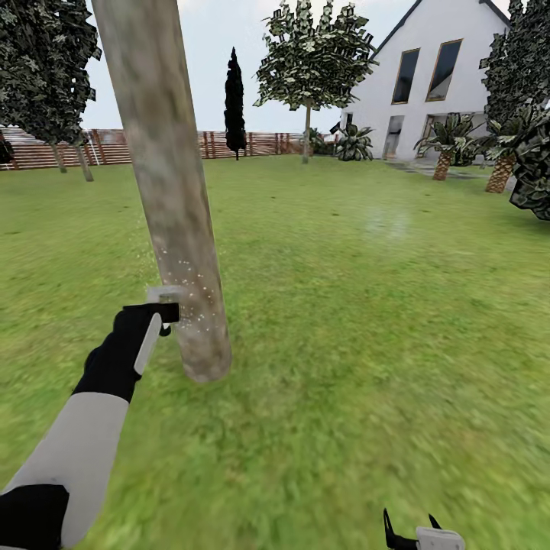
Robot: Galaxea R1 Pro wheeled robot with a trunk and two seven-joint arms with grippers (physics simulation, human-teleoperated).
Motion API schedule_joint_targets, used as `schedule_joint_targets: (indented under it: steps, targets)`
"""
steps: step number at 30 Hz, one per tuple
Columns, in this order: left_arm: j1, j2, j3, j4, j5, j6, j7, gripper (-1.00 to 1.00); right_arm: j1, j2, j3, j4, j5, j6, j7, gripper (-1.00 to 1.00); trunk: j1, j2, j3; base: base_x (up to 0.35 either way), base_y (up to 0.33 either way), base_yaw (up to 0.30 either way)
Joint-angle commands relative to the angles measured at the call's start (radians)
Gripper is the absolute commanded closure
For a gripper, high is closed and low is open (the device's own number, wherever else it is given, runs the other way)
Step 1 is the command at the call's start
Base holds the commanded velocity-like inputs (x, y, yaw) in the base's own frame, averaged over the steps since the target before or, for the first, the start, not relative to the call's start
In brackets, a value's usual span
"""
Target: In the garden, pick up the pesticide atomizer on the floor and spray pesticide onto both trees until each tree trunk is fully covered.
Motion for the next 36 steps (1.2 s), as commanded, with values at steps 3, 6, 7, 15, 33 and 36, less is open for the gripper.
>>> schedule_joint_targets:
  steps: [3, 6, 7, 15, 33, 36]
  targets:
    - [0.008, 0.027, 0.005, -0.006, 0.002, 0.000, 0.000, 1.00, 0.000, 0.000, 0.000, 0.000, 0.000, 0.000, 0.001, -1.00, 0.000, 0.000, 0.000, 0.000, 0.000, 0.000]
    - [0.055, 0.036, -0.003, -0.028, -0.005, -0.007, 0.004, 1.00, 0.000, 0.000, 0.001, 0.000, 0.000, 0.000, 0.001, -1.00, 0.000, 0.000, 0.000, 0.000, 0.000, 0.000]
    - [0.097, 0.034, -0.002, -0.023, -0.002, -0.013, 0.009, 1.00, 0.001, 0.000, 0.000, 0.000, 0.000, 0.000, 0.001, -1.00, 0.000, 0.000, 0.000, 0.000, 0.000, 0.000]
    - [0.211, 0.026, 0.002, 0.075, 0.002, -0.181, 0.021, 1.00, 0.000, 0.000, -0.001, -0.001, 0.000, 0.000, 0.000, -1.00, 0.000, 0.000, 0.000, 0.000, -0.196, 0.000]
    - [0.219, 0.004, 0.004, 0.376, -0.004, -0.455, 0.024, 1.00, 0.000, 0.000, 0.001, -0.002, 0.000, 0.000, 0.001, -1.00, 0.000, 0.000, 0.000, 0.109, -0.272, 0.066]
    - [0.219, 0.004, 0.004, 0.388, -0.004, -0.456, 0.024, 1.00, 0.000, 0.000, 0.001, -0.002, 0.000, 0.000, 0.001, -1.00, 0.000, 0.000, 0.000, 0.133, -0.272, 0.276]
